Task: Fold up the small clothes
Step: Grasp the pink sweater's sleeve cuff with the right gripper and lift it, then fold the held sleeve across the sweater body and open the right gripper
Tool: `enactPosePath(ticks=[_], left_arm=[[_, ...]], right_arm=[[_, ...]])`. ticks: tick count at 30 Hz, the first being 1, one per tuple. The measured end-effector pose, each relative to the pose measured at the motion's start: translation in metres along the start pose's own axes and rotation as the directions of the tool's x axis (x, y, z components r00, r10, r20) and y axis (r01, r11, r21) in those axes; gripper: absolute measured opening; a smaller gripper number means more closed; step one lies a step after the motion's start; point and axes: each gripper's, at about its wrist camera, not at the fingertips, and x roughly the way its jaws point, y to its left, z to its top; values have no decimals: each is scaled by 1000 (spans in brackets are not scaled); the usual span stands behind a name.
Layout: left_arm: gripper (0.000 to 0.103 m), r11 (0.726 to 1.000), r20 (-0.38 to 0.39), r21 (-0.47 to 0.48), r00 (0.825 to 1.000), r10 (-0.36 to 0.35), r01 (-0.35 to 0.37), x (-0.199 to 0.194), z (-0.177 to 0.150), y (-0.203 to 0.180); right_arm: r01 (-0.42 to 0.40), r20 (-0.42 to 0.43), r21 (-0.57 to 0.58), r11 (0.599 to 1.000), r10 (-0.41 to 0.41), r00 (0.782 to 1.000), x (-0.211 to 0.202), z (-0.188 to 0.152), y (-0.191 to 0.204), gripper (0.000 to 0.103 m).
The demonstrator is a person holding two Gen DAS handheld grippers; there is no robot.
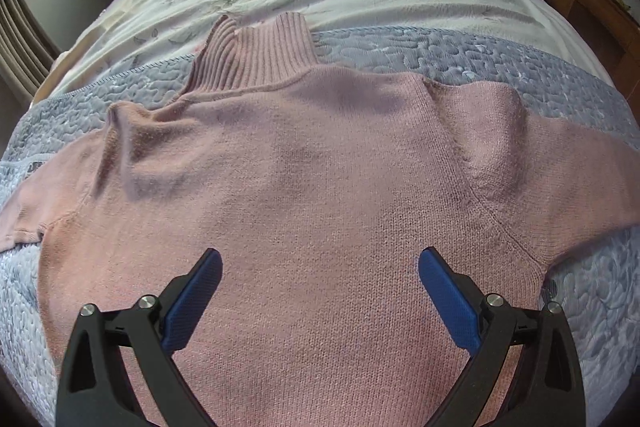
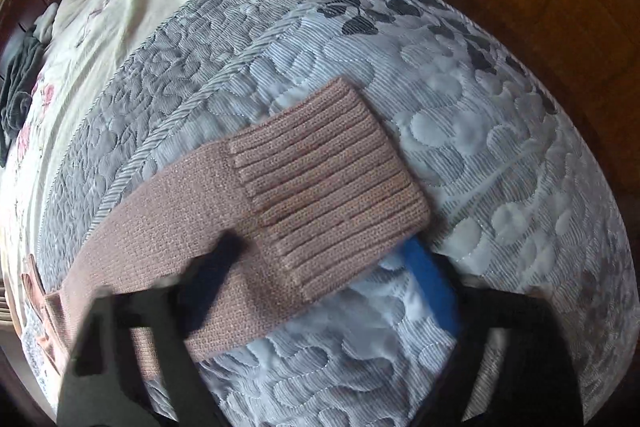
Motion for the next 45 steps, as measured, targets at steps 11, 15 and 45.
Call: enactPosePath(ticks=[11,15,45], left_arm=[[99,1000,24,-17,1000,-20,20,-21,-7,29],[99,999,-2,-35,1000,-29,29,-23,-10,46],[99,964,-102,-116,963,-250,238,-10,-11,31]], right_arm=[[-79,68,-168,983,92,993,-39,-19,55,13],[-160,71,-267,950,185,980,-62,-40,95,13],[-154,-52,-621,768,155,986,-69,-195,205,97]])
